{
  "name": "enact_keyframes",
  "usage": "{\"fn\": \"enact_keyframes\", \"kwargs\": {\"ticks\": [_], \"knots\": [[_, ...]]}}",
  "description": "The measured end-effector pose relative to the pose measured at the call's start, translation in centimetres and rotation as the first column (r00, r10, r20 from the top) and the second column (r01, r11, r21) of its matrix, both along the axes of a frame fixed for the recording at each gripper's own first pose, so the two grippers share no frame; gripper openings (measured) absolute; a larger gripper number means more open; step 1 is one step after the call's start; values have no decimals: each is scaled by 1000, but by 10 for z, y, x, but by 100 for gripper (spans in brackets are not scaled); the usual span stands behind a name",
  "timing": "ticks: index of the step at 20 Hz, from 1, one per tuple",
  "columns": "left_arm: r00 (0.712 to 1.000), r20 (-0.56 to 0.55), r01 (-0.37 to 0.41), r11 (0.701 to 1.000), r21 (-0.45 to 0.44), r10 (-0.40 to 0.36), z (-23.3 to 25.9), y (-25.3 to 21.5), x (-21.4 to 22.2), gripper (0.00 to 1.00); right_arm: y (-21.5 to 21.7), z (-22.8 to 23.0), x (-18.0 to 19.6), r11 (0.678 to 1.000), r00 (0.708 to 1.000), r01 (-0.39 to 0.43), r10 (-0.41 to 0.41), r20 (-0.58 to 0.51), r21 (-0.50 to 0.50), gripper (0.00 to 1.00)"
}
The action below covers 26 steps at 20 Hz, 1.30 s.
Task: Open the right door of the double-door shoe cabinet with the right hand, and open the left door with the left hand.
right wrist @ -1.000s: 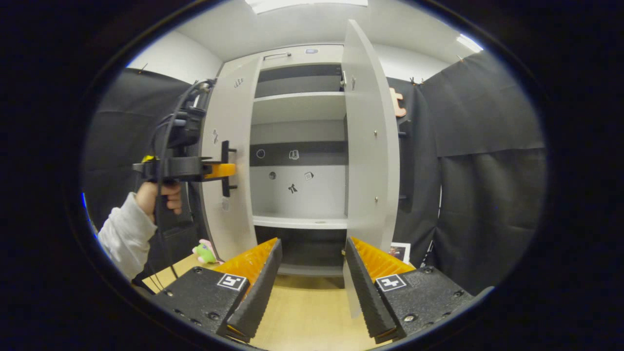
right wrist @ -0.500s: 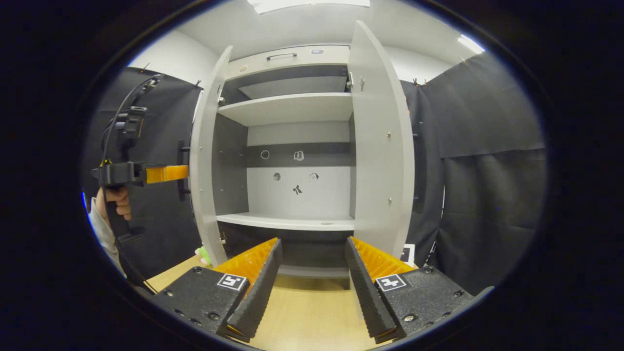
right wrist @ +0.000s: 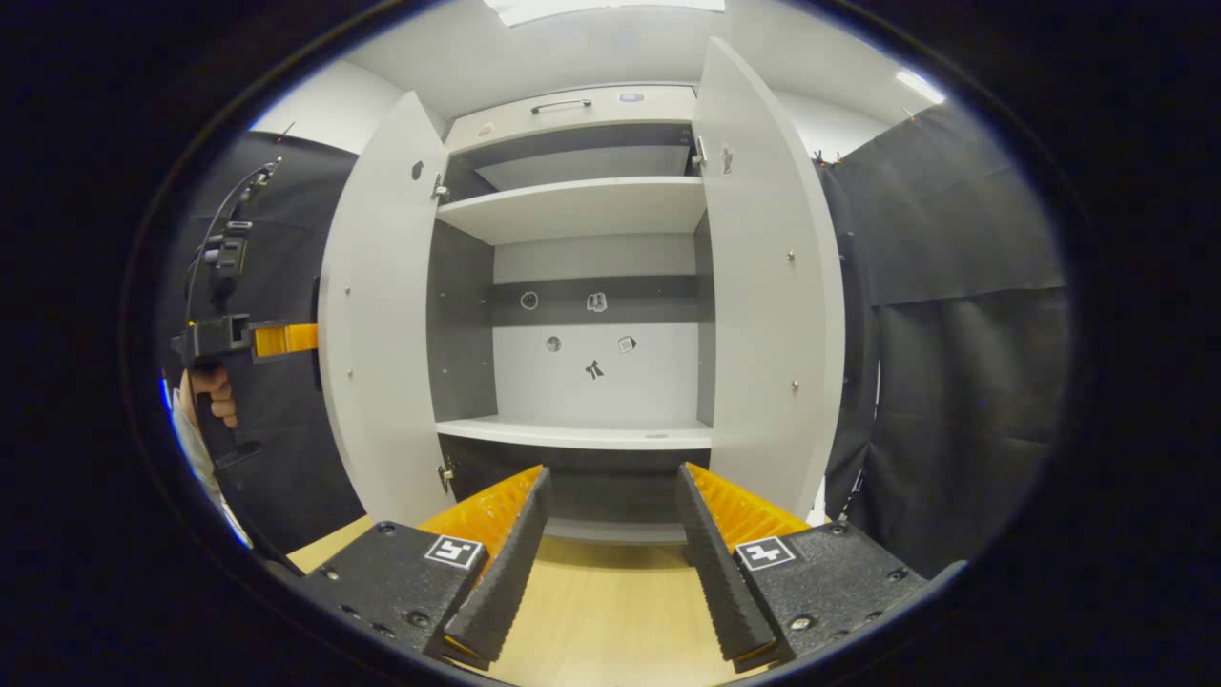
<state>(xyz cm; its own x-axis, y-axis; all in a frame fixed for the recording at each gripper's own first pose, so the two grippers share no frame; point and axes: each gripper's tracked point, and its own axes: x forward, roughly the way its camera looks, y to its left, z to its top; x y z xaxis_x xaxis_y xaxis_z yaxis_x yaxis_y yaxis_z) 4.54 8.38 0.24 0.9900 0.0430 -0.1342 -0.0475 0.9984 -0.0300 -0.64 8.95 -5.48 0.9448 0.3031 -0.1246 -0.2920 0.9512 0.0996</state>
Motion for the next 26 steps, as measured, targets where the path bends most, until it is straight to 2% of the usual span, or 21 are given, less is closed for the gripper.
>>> {"fn": "enact_keyframes", "kwargs": {"ticks": [3,4,5,9,10,11,13,17,19,21,22,23,25,26], "knots": [[998,0,-57,998,24,57,-1,26,1,0,7,-2,-1,1000,1000,-5,5,0,0,82],[998,3,-64,998,24,64,0,34,0,11,7,-2,-2,1000,1000,-6,6,-2,-1,82],[999,-2,-46,999,-5,46,-1,34,1,0,7,-2,-1,1000,1000,-7,7,-3,0,82],[1000,-3,2,1000,17,-2,-3,43,1,0,9,-5,-1,1000,1000,-4,4,-13,-9,82],[1000,2,12,1000,7,-12,-2,47,1,10,10,-4,-2,1000,1000,-7,7,-16,-8,82],[1000,4,25,1000,-8,-25,-1,50,1,0,10,-5,-2,1000,1000,-10,10,-17,-10,82],[999,11,51,997,-49,-51,-2,51,1,0,10,-6,-4,1000,1000,-9,9,-20,-20,82],[993,18,121,992,-33,-120,-5,50,-7,0,12,-10,-9,999,999,-21,21,-34,-25,82],[996,2,90,993,-74,-90,-8,54,-30,0,10,-10,-11,1000,999,-15,14,-36,-22,82],[1000,27,-12,995,-96,14,-5,58,-59,0,6,-8,-7,1000,1000,13,-14,-14,-24,82],[998,35,-42,995,-95,45,-7,49,-71,0,4,-8,-4,999,1000,27,-27,-1,-28,82],[999,37,-29,996,-88,33,-10,30,-78,0,5,-6,-1,999,1000,31,-31,6,-26,84],[999,27,42,998,-39,-41,-24,-20,-79,0,12,-1,0,1000,1000,10,-10,20,-9,82],[996,26,86,996,-30,-85,-31,-43,-75,10,15,1,1,1000,1000,5,-5,22,-11,84]]}}
